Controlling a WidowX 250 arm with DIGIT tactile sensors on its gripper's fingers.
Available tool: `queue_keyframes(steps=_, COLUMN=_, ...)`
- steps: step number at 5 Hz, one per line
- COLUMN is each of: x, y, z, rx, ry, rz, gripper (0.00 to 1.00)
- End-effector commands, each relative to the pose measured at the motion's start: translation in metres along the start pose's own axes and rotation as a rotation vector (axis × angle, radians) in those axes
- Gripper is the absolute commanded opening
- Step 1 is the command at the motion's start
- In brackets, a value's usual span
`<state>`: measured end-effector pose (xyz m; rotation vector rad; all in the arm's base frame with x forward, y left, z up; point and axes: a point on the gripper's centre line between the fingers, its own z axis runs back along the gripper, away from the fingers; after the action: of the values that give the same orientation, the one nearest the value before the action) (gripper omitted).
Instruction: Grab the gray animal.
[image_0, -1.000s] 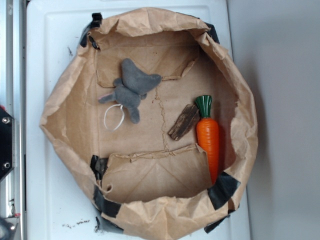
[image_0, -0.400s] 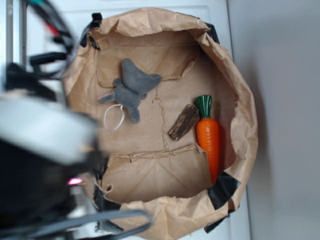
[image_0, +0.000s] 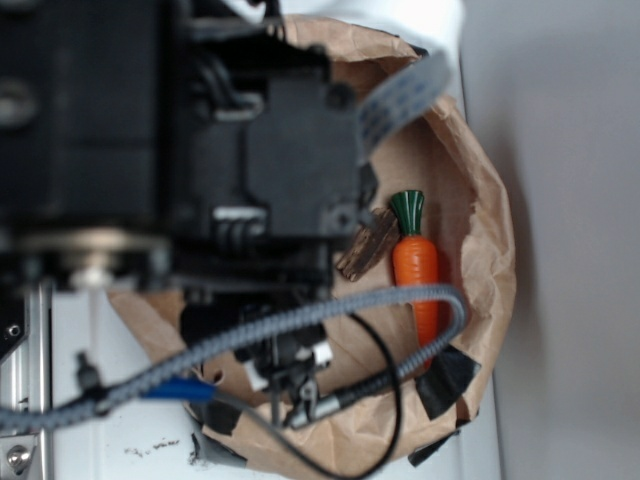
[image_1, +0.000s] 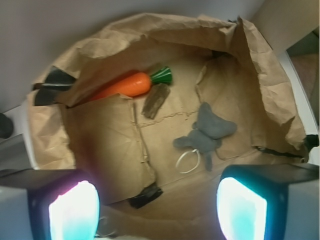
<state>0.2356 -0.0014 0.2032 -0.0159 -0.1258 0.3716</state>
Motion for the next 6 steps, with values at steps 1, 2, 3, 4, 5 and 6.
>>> queue_keyframes(steps=1, x=0.008, y=0.006, z=0.014, rx=-0.016, ry=-0.051, rz=0.020, gripper=1.00)
queue_keyframes(steps=2, x=0.014, y=0.024, z=-0.020, rx=-0.026, ry=0.005, rz=0.076, gripper=1.00)
queue_keyframes(steps=3, x=0.020, y=0.034, z=-0.039, rx=-0.035, ry=-0.061, rz=0.241, gripper=1.00)
queue_keyframes(steps=4, x=0.023, y=0.040, z=-0.064, rx=-0.019, ry=-0.007, rz=0.355, gripper=1.00)
queue_keyframes(steps=5, x=0.028, y=0.043, z=-0.099, rx=0.040, ry=-0.004, rz=0.444, gripper=1.00)
queue_keyframes(steps=6, x=0.042, y=0.051, z=-0.120, rx=0.139, ry=0.013, rz=0.492, gripper=1.00)
